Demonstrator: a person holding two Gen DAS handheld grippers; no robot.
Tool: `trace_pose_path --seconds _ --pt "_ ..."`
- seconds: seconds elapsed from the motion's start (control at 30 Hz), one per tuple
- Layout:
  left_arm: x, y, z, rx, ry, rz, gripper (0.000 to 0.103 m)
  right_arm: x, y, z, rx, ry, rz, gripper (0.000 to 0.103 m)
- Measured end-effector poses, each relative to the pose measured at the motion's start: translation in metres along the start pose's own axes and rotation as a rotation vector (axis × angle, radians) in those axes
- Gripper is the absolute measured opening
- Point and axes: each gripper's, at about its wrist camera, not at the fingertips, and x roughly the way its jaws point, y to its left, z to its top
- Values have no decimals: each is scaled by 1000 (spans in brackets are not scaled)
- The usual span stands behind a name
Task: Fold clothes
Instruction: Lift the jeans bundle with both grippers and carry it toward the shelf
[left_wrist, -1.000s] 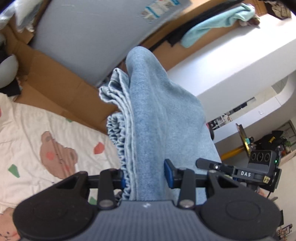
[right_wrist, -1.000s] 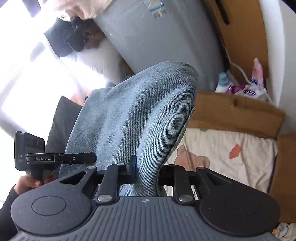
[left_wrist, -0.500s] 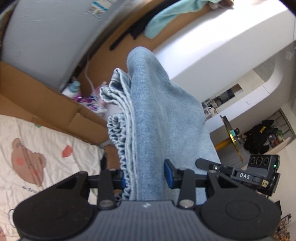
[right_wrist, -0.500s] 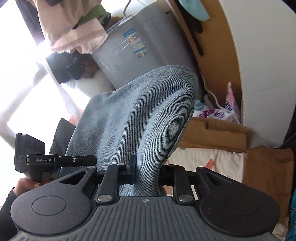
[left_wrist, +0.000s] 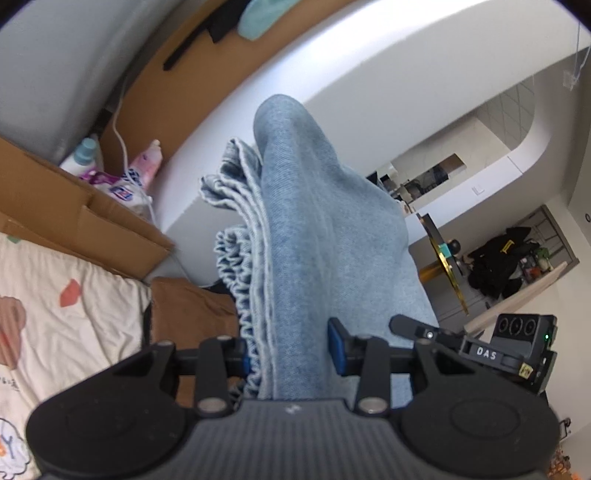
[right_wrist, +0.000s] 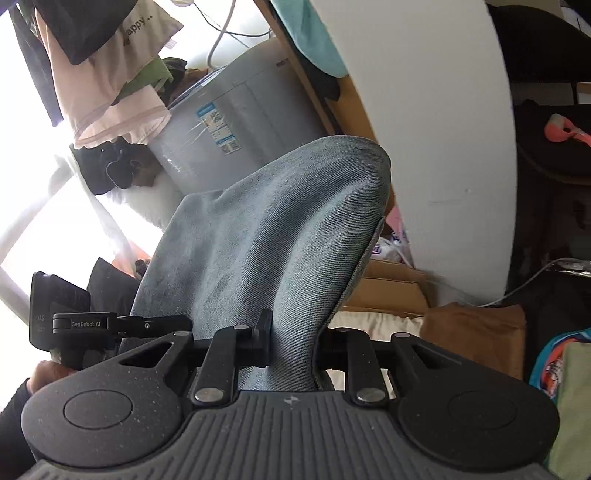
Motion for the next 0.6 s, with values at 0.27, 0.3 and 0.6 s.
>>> trace_pose_path --seconds 0.27,0.3,0.6 --pt "51 12 -3 -28 15 -56 41 1 -51 -1 -5 -8 -32 21" --pt "58 14 -2 -25 16 -61 41 2 -56 -1 -5 -13 -39 21" --pt "122 42 -9 -7 45 -124 41 23 -114 -6 5 -32 -103 21"
